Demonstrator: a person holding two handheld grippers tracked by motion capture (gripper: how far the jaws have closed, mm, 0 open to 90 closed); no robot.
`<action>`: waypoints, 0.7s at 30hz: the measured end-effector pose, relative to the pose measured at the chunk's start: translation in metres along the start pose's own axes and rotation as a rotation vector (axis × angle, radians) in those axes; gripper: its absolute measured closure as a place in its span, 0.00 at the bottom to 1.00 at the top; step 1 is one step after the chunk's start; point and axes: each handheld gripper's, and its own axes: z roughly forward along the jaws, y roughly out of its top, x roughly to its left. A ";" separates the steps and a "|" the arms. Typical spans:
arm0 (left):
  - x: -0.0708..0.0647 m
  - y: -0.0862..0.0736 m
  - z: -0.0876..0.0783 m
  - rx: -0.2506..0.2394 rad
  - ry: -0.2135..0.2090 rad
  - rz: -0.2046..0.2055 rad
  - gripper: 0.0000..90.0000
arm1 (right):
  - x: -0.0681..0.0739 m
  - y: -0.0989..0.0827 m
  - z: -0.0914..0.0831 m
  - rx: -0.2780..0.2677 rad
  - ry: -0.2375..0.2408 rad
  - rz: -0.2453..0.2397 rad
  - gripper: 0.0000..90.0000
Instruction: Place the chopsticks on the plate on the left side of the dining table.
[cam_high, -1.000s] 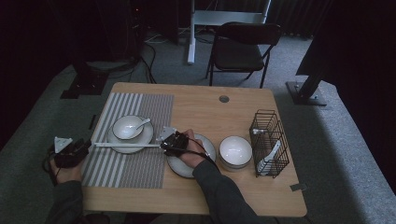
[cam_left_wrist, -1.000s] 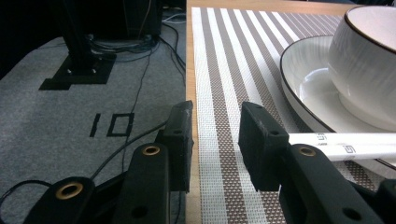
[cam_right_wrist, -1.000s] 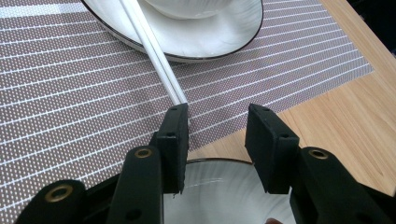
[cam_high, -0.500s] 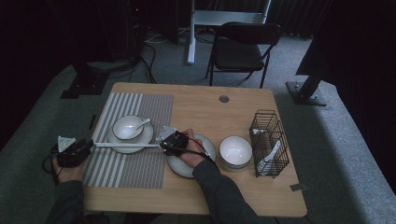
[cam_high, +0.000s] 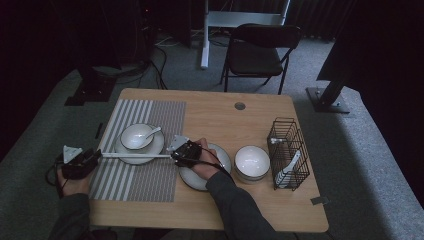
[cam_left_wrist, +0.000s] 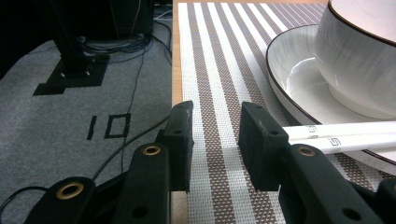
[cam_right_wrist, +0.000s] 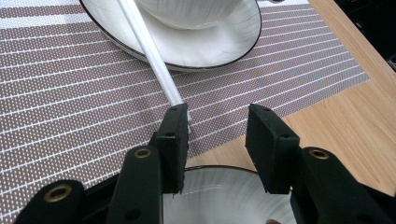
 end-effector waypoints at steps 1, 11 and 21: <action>0.000 0.000 0.000 0.000 -0.001 0.000 0.73 | 0.000 0.000 0.000 0.001 0.000 -0.001 0.65; 0.003 0.000 0.000 -0.007 -0.003 -0.010 0.73 | 0.001 -0.001 0.001 0.002 0.001 0.003 0.65; 0.002 0.003 0.005 0.002 -0.012 -0.004 0.73 | 0.002 -0.001 0.002 0.001 0.004 -0.002 0.65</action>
